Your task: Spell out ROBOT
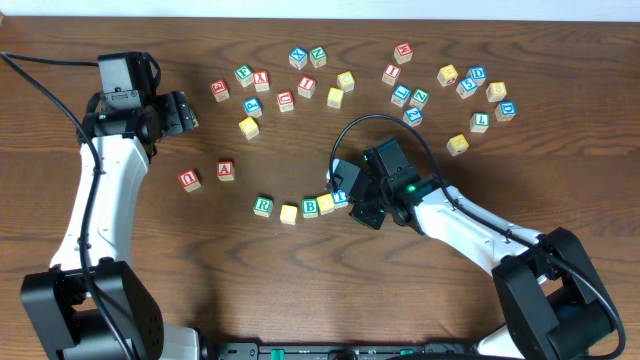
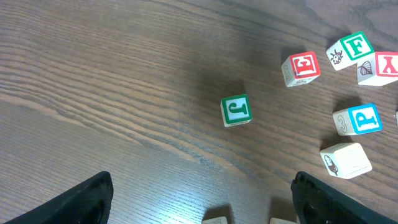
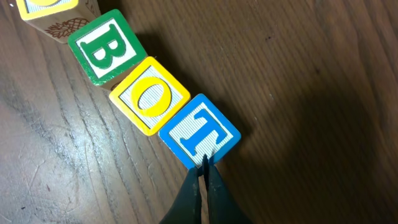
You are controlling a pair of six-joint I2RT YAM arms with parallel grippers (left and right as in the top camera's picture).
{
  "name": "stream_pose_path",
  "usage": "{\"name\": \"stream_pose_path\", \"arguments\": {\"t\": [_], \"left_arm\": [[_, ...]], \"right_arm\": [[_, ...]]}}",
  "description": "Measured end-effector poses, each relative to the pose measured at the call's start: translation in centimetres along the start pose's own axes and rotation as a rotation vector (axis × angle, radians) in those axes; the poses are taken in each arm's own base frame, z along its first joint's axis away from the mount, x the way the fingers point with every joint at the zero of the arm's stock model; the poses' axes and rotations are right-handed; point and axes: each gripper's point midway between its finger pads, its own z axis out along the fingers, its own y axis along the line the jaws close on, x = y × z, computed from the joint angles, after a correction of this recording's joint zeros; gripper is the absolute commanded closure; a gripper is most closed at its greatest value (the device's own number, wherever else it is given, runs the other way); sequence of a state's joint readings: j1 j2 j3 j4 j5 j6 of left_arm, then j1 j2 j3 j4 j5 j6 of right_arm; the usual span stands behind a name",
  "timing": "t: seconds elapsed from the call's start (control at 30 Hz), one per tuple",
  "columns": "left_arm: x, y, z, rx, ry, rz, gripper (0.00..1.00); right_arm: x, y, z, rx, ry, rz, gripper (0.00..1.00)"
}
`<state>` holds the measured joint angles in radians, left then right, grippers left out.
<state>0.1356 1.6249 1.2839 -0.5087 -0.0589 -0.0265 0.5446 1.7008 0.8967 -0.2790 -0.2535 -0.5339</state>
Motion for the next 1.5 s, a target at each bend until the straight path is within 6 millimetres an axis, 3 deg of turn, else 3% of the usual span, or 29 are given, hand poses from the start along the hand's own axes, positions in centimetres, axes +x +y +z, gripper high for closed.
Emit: {"name": "stream_pose_path", "arguments": {"t": [0.13,0.47,0.7,1.5], "left_arm": [[0.0,0.0,0.0,0.000,0.000,0.000,0.10],[0.0,0.0,0.0,0.000,0.000,0.000,0.10],[0.0,0.0,0.0,0.000,0.000,0.000,0.10],[0.0,0.0,0.0,0.000,0.000,0.000,0.10]], "right_arm": [[-0.4,-0.3,0.0,0.015,-0.014,0.020,0.99],[-1.0,-3.8,-0.4,0.126,-0.073,0.246,0.99],[0.3,-3.3,1.3,0.103,-0.024,0.287,0.99],[0.6,-0.9,1.5,-0.011,-0.008,0.147,0.99]]}}
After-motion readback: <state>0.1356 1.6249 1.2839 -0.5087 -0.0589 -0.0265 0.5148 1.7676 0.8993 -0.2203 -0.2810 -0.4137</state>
